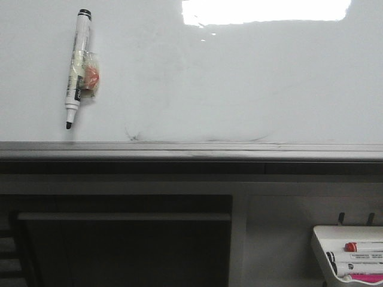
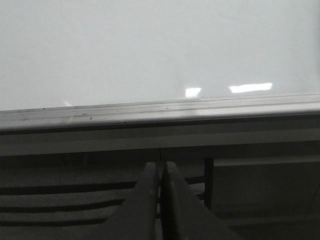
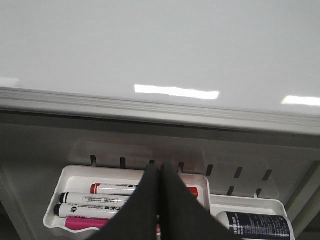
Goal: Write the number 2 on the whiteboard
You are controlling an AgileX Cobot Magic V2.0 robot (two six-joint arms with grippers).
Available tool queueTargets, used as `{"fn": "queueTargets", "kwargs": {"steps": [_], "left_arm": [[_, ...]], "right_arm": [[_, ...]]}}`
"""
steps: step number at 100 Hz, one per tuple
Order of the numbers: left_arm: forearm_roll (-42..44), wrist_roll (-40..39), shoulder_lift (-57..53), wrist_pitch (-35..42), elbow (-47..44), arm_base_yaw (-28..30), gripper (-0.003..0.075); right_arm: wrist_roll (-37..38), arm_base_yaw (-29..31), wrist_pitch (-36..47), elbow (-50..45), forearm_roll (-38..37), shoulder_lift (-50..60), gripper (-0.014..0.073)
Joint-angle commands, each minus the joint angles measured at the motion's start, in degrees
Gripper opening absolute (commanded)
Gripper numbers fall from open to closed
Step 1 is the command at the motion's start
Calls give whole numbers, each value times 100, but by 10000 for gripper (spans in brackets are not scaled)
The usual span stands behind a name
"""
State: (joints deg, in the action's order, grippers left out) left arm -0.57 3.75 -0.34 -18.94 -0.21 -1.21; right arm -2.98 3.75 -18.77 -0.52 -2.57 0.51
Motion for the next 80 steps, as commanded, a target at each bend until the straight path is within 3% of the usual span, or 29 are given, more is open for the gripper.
{"fn": "queueTargets", "kwargs": {"steps": [1,66,80], "left_arm": [[-25,-25,-143,337,-151,-4,-19],[-15,-25,-143,337,-151,-4,-19],[-209,-25,-143,1072,-151,-4,-19]], "right_arm": [[-25,42,178,-124,4,146,-60],[-25,42,178,-124,4,146,-60],[-25,42,415,-124,4,146,-60]]}}
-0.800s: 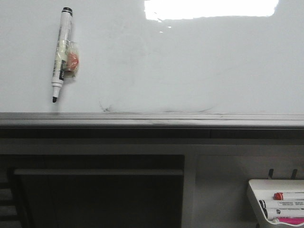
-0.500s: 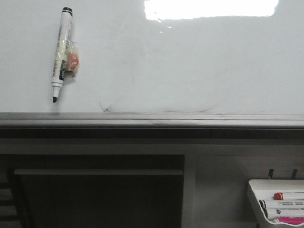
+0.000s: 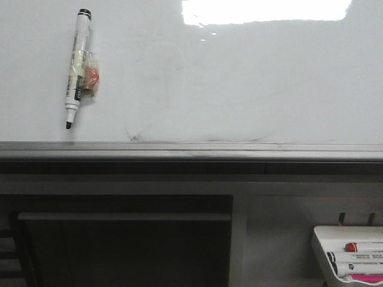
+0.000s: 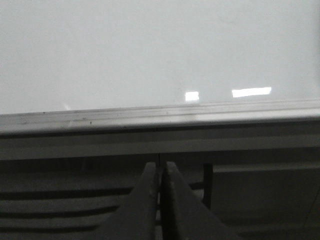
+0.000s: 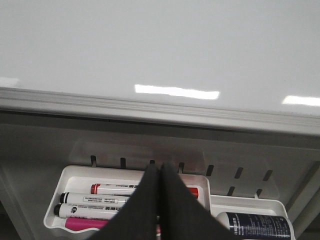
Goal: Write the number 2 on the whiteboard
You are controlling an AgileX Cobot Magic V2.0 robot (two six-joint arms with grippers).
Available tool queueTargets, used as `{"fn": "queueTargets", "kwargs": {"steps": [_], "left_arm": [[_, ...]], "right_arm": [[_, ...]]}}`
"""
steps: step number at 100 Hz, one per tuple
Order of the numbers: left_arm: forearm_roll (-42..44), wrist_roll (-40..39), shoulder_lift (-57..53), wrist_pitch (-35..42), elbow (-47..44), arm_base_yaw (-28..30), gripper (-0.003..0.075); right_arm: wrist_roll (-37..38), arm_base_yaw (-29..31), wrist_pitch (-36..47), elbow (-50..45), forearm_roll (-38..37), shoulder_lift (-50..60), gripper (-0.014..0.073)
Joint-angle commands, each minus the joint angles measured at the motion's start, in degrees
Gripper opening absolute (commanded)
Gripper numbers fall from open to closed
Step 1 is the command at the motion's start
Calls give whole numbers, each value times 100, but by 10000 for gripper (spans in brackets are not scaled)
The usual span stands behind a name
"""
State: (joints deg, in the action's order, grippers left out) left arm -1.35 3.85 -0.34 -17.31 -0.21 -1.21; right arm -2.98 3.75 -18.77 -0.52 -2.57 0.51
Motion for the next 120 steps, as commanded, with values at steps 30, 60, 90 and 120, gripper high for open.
{"fn": "queueTargets", "kwargs": {"steps": [30,60,90,120], "left_arm": [[-132,-35,-143,2610,-151,-4,-19],[-132,-35,-143,2602,-151,-4,-19],[-143,-35,-143,2779,-151,-4,-19],[-498,-95,-95,2427,481,-4,-20]], "right_arm": [[-25,42,1257,-124,4,146,-60],[-25,42,2569,-124,4,146,-60],[-25,42,3573,-124,4,146,-60],[204,42,1110,890,739,14,-60]]}}
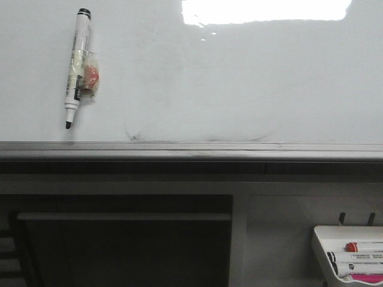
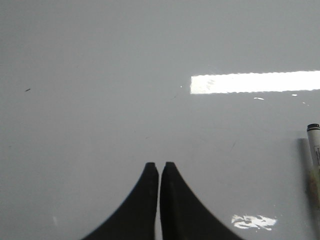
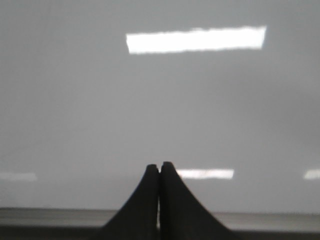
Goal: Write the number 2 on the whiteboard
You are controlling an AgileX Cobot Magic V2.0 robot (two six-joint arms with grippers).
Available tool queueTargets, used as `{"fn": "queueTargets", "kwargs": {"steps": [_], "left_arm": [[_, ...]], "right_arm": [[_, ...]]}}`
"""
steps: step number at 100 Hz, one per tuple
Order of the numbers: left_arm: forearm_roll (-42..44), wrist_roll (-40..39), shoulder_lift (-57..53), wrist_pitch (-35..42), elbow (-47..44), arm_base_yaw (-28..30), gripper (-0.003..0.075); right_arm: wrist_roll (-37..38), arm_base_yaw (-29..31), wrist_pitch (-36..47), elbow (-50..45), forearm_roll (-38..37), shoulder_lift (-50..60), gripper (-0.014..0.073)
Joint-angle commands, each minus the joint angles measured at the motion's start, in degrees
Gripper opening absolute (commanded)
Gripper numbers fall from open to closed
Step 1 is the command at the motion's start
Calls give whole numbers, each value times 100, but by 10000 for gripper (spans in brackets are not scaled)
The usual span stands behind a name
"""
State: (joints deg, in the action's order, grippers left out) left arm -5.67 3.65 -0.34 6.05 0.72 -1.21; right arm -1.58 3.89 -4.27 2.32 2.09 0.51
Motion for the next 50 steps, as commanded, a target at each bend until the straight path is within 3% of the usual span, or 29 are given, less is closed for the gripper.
{"fn": "queueTargets", "kwargs": {"steps": [1,20,31,50], "left_arm": [[-20,-76,-81,58,458,-4,-20],[209,-76,634,-1103,1525,-4,-19],[209,-76,1115,-1459,1874,-4,-18],[71,-37,1713,-1231,1942,-4,-13]], "right_arm": [[64,28,-483,655,320,-10,-60],[64,28,-2106,1893,421,-544,-60],[64,28,-2089,2116,506,-749,-60],[64,28,-2013,2130,506,-804,-60]]}}
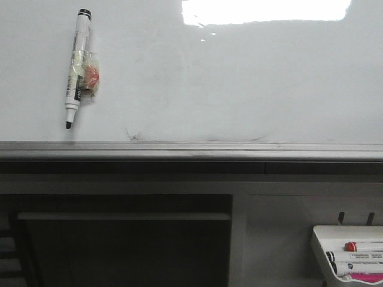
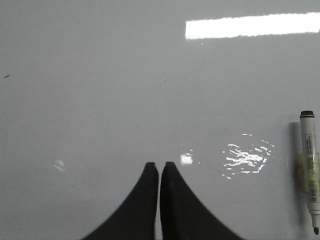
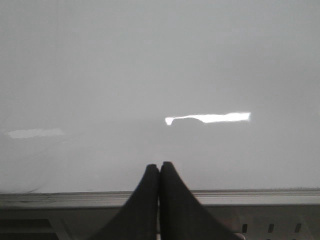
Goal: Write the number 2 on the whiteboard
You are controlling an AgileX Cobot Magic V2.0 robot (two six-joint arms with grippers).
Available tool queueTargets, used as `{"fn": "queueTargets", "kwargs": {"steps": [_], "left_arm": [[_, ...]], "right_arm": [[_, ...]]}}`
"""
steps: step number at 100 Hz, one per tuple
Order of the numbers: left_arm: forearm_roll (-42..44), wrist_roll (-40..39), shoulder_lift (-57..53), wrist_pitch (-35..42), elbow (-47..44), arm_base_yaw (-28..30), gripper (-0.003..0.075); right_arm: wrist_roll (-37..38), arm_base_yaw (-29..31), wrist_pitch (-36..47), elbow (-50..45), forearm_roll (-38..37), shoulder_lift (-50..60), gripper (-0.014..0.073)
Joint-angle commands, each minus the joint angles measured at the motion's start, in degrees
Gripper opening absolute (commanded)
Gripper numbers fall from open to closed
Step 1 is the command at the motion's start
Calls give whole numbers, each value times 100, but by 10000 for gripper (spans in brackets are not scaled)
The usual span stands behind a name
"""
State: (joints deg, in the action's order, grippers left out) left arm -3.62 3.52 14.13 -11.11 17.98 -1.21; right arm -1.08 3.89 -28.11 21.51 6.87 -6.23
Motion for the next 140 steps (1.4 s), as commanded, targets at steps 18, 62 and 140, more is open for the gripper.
{"fn": "queueTargets", "kwargs": {"steps": [18,62,140], "left_arm": [[-857,-24,631,676,216,-42,271],[-991,-24,2583,2687,276,-1801,513],[-1588,-25,6220,4054,1073,-3535,358]], "right_arm": [[14,28,190,211,28,-130,-60],[14,-20,-150,201,132,-130,-60],[14,-20,-302,201,145,-130,-60]]}}
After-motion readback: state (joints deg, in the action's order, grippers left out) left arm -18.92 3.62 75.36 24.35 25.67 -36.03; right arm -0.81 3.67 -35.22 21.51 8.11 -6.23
